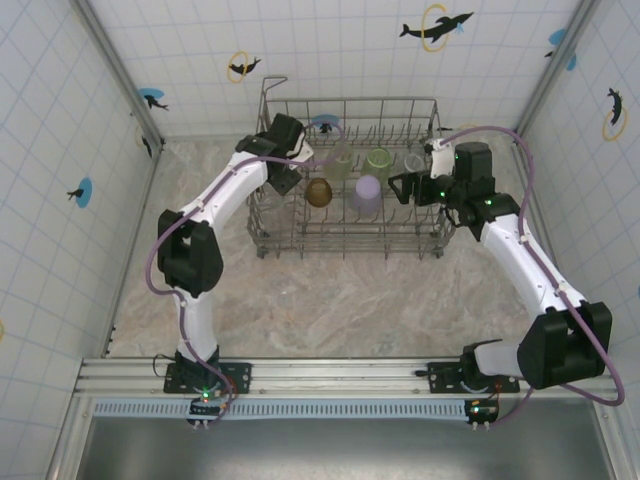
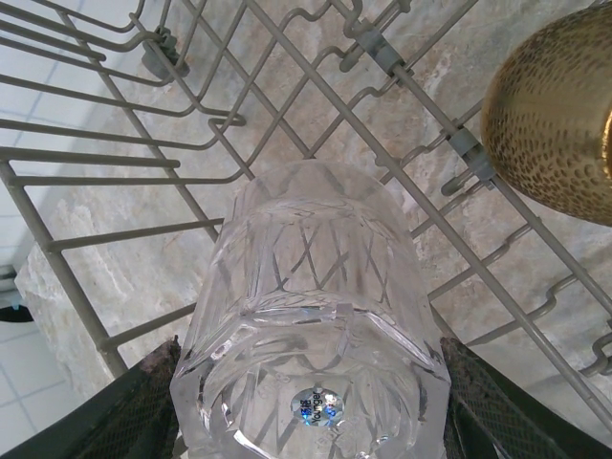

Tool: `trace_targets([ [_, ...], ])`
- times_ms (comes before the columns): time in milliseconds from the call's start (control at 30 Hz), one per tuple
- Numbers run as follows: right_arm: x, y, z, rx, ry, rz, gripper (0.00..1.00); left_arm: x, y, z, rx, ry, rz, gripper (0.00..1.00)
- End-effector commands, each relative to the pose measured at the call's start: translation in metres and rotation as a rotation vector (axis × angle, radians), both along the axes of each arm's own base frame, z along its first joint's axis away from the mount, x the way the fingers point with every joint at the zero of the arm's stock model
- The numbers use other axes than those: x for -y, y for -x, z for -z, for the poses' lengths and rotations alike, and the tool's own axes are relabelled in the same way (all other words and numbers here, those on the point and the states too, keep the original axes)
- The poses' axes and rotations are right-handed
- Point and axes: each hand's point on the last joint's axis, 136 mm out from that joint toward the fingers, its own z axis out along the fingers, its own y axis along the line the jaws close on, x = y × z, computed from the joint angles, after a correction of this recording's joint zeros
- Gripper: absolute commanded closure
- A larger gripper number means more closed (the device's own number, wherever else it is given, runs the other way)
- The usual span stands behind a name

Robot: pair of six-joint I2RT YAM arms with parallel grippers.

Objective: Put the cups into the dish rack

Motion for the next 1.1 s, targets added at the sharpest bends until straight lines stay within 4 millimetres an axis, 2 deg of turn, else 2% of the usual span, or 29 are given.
trace_targets([
  [0, -0.001, 0.006, -0.008, 0.032, 0.000, -0.011, 0.00, -0.013, -0.007, 0.015, 0.002, -0.086, -0.018, 0.85],
  [67, -0.001, 0.006, -0.008, 0.033, -0.001, -0.012, 0.00, -0.013, -0.008, 0.017, 0.003, -0.091, -0.015, 0.77],
  [167, -0.002, 0.006, -0.009, 0.034, -0.006, -0.011, 0.00, -0.014, -0.010, 0.022, 0.002, -0.100, -0.021, 0.75],
  [267, -0.003, 0.006, -0.010, 0.034, -0.010, -0.013, 0.00, -0.015, -0.012, 0.023, 0.010, -0.111, -0.024, 0.60],
  [367, -0.005, 0.006, -0.012, 0.037, -0.013, -0.017, 0.00, -0.013, -0.014, 0.021, 0.019, -0.111, -0.024, 0.52],
  [467, -0.006, 0.006, -0.012, 0.034, -0.014, -0.018, 0.00, -0.013, -0.016, 0.021, 0.030, -0.123, -0.027, 0.37],
  [600, -0.007, 0.005, -0.014, 0.036, -0.020, -0.020, 0.00, -0.013, -0.017, 0.023, 0.036, -0.137, -0.032, 0.11],
  [667, -0.007, 0.005, -0.015, 0.036, -0.023, -0.021, 0.00, -0.014, -0.019, 0.022, 0.046, -0.146, -0.036, 0.04],
  [1067, -0.011, 0.006, -0.014, 0.036, -0.027, -0.033, 0.00, -0.021, -0.034, 0.002, 0.144, -0.196, -0.077, 0.03],
])
